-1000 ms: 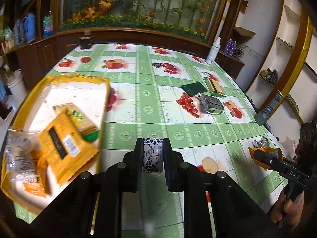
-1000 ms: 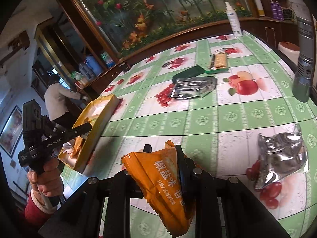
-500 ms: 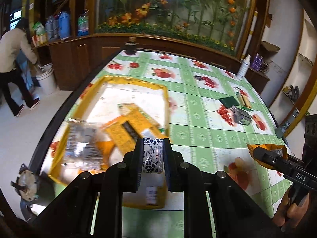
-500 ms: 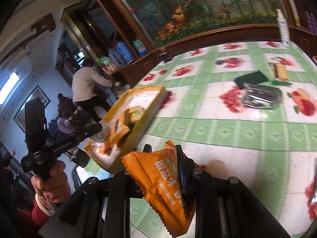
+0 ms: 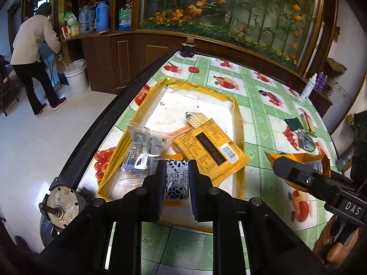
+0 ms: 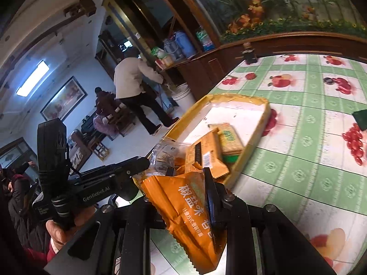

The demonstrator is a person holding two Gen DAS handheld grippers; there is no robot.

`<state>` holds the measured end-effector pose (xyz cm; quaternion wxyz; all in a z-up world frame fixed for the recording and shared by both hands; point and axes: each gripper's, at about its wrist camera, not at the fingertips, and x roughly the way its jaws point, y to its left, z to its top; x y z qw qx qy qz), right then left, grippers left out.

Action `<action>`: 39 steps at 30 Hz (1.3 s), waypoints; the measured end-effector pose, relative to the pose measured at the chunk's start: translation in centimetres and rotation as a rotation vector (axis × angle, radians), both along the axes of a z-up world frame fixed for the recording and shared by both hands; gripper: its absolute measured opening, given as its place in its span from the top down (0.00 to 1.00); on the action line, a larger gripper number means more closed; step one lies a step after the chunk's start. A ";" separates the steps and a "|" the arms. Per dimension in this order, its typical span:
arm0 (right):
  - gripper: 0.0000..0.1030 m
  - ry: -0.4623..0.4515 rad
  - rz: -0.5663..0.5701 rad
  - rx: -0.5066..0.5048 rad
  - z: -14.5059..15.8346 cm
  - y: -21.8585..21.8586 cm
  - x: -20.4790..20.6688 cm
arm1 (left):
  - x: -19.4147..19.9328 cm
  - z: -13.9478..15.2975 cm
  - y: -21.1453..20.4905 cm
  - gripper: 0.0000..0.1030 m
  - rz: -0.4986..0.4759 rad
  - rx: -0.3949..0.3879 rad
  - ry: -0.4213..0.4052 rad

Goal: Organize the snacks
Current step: 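Carry the candy and orange pouch over the tray with both tools, then open the left tool to drop the candy in the tray while the right tool releases the pouch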

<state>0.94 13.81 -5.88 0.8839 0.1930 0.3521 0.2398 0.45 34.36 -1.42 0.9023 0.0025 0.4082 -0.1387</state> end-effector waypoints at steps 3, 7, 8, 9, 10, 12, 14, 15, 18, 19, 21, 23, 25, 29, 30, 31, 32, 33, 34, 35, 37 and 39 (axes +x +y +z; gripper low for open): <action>0.77 0.001 0.017 0.003 -0.1 1.1 1.1 | 0.3 -0.6 0.4 0.84 0.018 0.027 0.013; 0.77 -0.002 0.024 0.013 0.0 2.0 3.5 | 1.1 -1.4 0.3 0.84 0.025 0.044 0.034; 0.77 0.000 0.021 0.011 0.0 2.2 4.1 | 1.4 -1.5 0.2 0.84 0.024 0.048 0.036; 0.77 0.002 0.015 0.006 -0.1 2.2 5.1 | 1.7 -1.5 0.1 0.84 0.027 0.053 0.037; 0.77 0.004 0.006 -0.001 -0.2 2.3 6.0 | 2.1 -1.6 -0.1 0.84 0.030 0.058 0.034; 0.77 0.009 -0.017 -0.019 -0.5 2.3 7.9 | 3.1 -1.6 -0.7 0.84 0.039 0.074 0.028; 0.77 0.021 -0.038 -0.041 -0.8 2.2 9.9 | 4.1 -1.7 -1.3 0.84 0.053 0.105 0.016; 0.77 0.028 -0.043 -0.049 -1.0 2.2 10.8 | 4.6 -1.9 -1.4 0.84 0.062 0.117 0.015; 0.75 0.059 -0.047 -0.077 -1.9 2.3 13.1 | 5.9 -2.4 -1.7 0.84 0.079 0.128 0.019; 0.74 0.062 -0.051 -0.084 -2.2 2.3 13.6 | 6.2 -2.5 -1.8 0.84 0.085 0.130 0.019; 0.73 0.087 -0.049 -0.074 -2.9 2.2 14.4 | 6.3 -2.5 -1.6 0.80 0.094 0.120 0.026; 0.58 0.099 -0.062 -0.056 -3.4 1.7 14.7 | 6.3 -2.3 -1.4 0.49 0.098 0.105 0.014; 0.38 0.088 -0.076 -0.043 -3.3 1.2 14.5 | 5.8 -1.9 -1.2 0.34 0.113 0.105 -0.018; 0.34 0.052 -0.100 0.018 -2.3 -0.5 13.4 | 5.1 -1.1 -0.5 0.34 0.128 0.083 -0.032; 0.34 0.043 -0.105 0.036 -2.0 -0.8 13.0 | 5.0 -0.9 -0.4 0.34 0.133 0.081 -0.037; 0.33 0.031 -0.113 0.062 -1.6 -1.3 12.3 | 4.7 -0.6 -0.2 0.34 0.138 0.082 -0.041; 0.33 0.021 -0.120 0.078 -1.2 -1.7 11.8 | 4.6 -0.5 -0.3 0.34 0.143 0.082 -0.044; 0.30 0.006 -0.126 0.094 -0.8 -2.0 11.2 | 4.4 -0.3 -0.2 0.34 0.146 0.082 -0.049; 0.28 -0.005 -0.132 0.109 -0.5 -2.3 10.6 | 4.1 0.0 -0.2 0.34 0.144 0.080 -0.055; 0.26 -0.013 -0.136 0.122 -0.2 -2.6 10.1 | 3.9 0.2 -0.2 0.34 0.144 0.082 -0.062; 0.26 -0.030 -0.147 0.157 0.2 -3.3 8.8 | 3.2 0.7 -0.3 0.34 0.140 0.085 -0.076; 0.26 -0.048 -0.160 0.189 0.7 -3.8 7.4 | 2.7 1.1 -0.4 0.34 0.133 0.082 -0.081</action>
